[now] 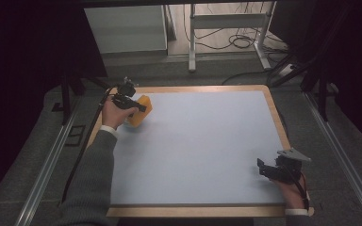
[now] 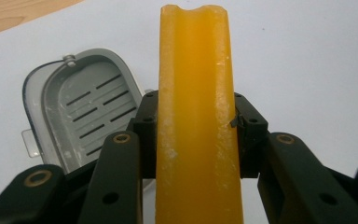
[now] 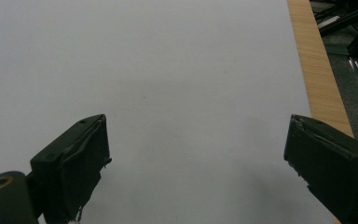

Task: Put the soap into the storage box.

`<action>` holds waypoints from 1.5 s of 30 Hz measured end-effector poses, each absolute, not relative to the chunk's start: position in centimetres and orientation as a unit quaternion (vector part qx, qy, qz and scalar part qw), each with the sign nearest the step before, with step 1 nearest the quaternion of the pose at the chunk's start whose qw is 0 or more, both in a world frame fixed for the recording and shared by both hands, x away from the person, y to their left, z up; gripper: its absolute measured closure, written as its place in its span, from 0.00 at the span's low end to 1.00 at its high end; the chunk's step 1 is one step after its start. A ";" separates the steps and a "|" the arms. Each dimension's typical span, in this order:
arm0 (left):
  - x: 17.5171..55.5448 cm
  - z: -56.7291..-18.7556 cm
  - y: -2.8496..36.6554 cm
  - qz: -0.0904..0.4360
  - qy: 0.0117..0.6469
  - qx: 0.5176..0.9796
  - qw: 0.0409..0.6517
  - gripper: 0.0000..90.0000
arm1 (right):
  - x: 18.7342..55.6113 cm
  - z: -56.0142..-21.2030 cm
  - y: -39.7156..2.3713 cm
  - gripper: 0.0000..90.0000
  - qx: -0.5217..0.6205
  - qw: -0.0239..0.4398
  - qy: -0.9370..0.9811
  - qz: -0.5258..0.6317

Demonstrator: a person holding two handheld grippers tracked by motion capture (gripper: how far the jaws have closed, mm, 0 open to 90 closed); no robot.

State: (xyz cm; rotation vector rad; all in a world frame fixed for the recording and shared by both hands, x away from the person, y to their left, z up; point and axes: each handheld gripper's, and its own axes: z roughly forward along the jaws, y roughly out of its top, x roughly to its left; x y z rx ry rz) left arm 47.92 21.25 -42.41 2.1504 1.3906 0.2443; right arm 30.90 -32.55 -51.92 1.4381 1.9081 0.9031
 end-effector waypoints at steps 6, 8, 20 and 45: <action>48.8 -42.5 22.1 0.085 0.532 0.793 0.286 0.68 | 30.9 -51.9 -32.7 0.07 0.540 0.289 0.714 0.339; 49.0 -42.5 22.4 0.088 0.536 0.788 0.289 0.68 | 30.9 -51.9 -32.7 0.07 0.541 0.289 0.713 0.339; 50.3 -42.5 24.1 0.096 0.559 0.772 0.287 0.68 | 30.9 -52.0 -33.0 0.07 0.543 0.290 0.712 0.337; 51.7 -45.1 25.6 0.099 0.594 0.748 0.279 0.68 | 30.8 -52.0 -33.3 0.08 0.548 0.290 0.709 0.336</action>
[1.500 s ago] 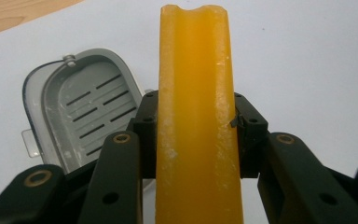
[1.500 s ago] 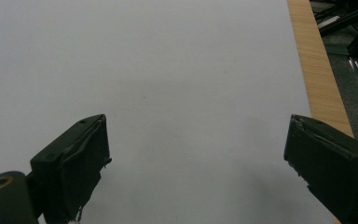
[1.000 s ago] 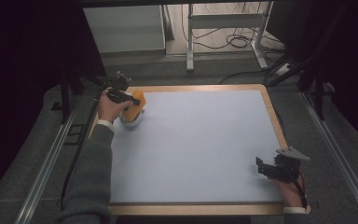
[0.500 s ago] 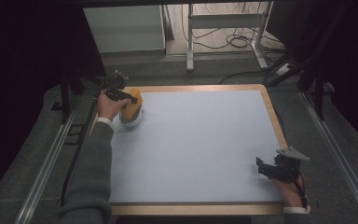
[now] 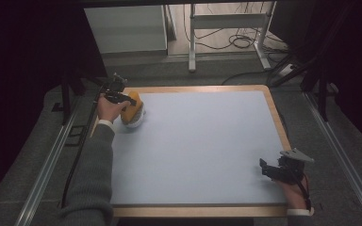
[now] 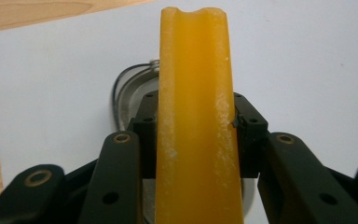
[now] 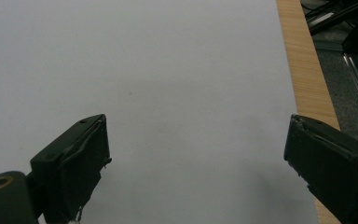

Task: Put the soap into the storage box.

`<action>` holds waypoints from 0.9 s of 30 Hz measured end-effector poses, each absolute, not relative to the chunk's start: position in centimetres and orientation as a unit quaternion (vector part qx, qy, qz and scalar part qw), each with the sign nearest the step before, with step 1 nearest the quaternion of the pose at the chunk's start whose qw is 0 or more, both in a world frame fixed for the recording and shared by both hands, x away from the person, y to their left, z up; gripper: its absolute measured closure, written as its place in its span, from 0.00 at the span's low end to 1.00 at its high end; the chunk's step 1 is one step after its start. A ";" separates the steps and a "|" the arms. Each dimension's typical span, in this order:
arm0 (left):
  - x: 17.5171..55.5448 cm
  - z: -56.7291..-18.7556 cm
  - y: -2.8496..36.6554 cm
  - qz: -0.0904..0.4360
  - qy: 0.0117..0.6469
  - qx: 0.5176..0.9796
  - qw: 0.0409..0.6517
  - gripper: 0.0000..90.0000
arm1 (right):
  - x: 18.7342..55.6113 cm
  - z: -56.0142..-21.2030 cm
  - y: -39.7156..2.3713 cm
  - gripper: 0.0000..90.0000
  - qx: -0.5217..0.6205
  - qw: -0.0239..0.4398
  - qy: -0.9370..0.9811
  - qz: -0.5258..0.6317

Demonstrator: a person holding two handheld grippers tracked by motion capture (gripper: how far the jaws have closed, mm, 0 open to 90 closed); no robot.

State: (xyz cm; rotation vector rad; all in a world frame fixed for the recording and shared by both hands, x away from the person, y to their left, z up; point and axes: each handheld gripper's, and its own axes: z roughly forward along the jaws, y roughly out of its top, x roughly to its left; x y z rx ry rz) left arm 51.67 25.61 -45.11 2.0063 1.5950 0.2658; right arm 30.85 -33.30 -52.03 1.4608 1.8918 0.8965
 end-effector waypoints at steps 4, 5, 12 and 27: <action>51.8 -45.6 25.6 0.097 0.596 0.748 0.274 0.68 | 30.9 -52.1 -33.3 0.07 0.549 0.290 0.709 0.334; 51.9 -46.1 25.7 0.093 0.600 0.744 0.280 0.68 | 30.9 -52.2 -33.3 0.07 0.549 0.289 0.710 0.334; 51.5 -45.5 25.9 0.114 0.597 0.735 0.301 0.52 | 30.9 -52.2 -33.3 0.07 0.548 0.289 0.711 0.333; 48.1 -43.5 25.5 0.147 0.555 0.754 0.320 0.23 | 30.8 -52.1 -33.1 0.07 0.545 0.292 0.712 0.334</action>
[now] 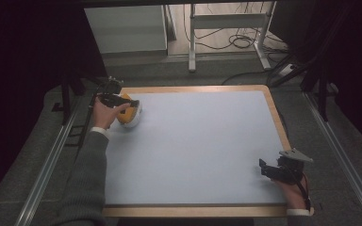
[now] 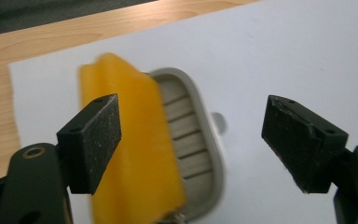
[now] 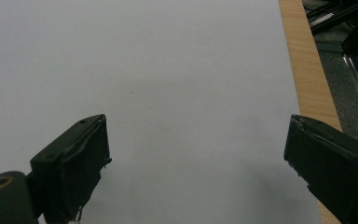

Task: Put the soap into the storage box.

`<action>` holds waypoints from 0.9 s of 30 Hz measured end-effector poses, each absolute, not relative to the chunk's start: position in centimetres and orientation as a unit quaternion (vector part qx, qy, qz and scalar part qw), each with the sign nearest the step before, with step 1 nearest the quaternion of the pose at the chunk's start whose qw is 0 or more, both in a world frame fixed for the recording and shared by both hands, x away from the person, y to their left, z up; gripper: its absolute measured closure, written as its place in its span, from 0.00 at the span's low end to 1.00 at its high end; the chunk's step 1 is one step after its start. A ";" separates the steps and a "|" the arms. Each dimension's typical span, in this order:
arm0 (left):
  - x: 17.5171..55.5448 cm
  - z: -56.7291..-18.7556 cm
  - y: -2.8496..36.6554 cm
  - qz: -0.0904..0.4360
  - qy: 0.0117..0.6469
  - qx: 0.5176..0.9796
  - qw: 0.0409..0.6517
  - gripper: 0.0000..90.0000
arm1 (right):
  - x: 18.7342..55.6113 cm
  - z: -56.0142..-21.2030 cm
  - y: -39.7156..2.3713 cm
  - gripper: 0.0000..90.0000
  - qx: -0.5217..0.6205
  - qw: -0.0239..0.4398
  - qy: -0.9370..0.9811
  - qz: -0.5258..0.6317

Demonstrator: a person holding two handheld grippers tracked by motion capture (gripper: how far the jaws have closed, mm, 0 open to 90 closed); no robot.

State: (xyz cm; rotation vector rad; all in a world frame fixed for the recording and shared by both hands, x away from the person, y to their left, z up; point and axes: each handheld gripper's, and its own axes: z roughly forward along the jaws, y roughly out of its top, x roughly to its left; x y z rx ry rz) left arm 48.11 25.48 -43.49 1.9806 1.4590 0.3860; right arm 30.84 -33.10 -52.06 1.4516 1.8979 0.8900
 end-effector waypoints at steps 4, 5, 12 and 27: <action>46.2 -43.4 25.2 0.142 0.536 0.759 0.341 0.22 | 30.8 -52.1 -33.0 0.07 0.544 0.291 0.713 0.334; 45.6 -43.4 25.2 0.142 0.530 0.760 0.347 0.23 | 30.8 -52.0 -33.0 0.07 0.544 0.291 0.713 0.334; 42.0 -44.1 24.5 0.140 0.500 0.770 0.370 0.24 | 30.8 -52.0 -32.7 0.07 0.540 0.291 0.715 0.334; 35.4 -49.1 22.3 0.110 0.466 0.788 0.386 0.27 | 30.6 -51.8 -32.5 0.07 0.534 0.293 0.716 0.341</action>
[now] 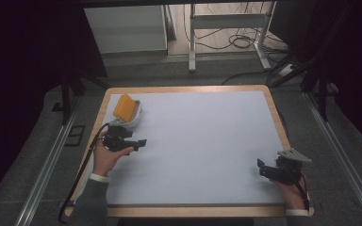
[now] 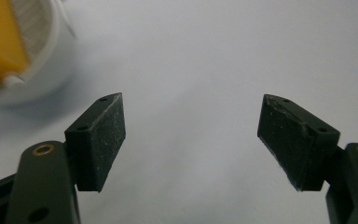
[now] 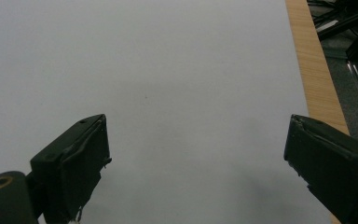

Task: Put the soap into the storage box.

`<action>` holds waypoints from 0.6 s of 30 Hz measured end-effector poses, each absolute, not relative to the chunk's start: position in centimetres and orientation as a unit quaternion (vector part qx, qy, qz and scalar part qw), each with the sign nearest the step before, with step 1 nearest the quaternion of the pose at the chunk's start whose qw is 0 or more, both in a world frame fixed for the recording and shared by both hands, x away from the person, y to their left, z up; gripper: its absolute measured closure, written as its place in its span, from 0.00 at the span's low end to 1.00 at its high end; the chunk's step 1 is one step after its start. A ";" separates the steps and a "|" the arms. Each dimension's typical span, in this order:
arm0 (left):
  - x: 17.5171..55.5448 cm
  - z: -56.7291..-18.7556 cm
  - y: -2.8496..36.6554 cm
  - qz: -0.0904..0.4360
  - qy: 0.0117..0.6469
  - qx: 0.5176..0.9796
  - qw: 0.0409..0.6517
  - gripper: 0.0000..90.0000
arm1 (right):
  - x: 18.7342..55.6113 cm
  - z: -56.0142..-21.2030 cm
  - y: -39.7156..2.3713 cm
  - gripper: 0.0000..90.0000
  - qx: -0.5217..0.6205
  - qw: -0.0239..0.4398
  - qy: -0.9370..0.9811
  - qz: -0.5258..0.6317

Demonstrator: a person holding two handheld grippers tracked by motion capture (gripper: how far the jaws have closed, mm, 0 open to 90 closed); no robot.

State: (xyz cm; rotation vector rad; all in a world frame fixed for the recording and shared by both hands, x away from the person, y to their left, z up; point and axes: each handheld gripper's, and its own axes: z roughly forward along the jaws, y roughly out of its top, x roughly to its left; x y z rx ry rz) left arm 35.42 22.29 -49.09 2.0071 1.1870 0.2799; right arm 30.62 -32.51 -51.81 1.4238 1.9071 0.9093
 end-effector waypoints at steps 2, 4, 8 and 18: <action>34.8 -49.7 22.1 0.111 0.465 0.789 0.386 0.27 | 30.6 -51.8 -32.5 0.07 0.534 0.294 0.715 0.342; 34.3 -50.2 22.1 0.111 0.462 0.792 0.383 0.27 | 30.6 -51.8 -32.5 0.07 0.534 0.294 0.715 0.343; 34.0 -50.8 22.4 0.096 0.478 0.777 0.397 0.28 | 30.5 -51.7 -32.4 0.07 0.530 0.295 0.716 0.345; 34.2 -51.1 23.0 0.096 0.480 0.775 0.400 0.28 | 30.2 -51.3 -32.0 0.07 0.519 0.307 0.711 0.362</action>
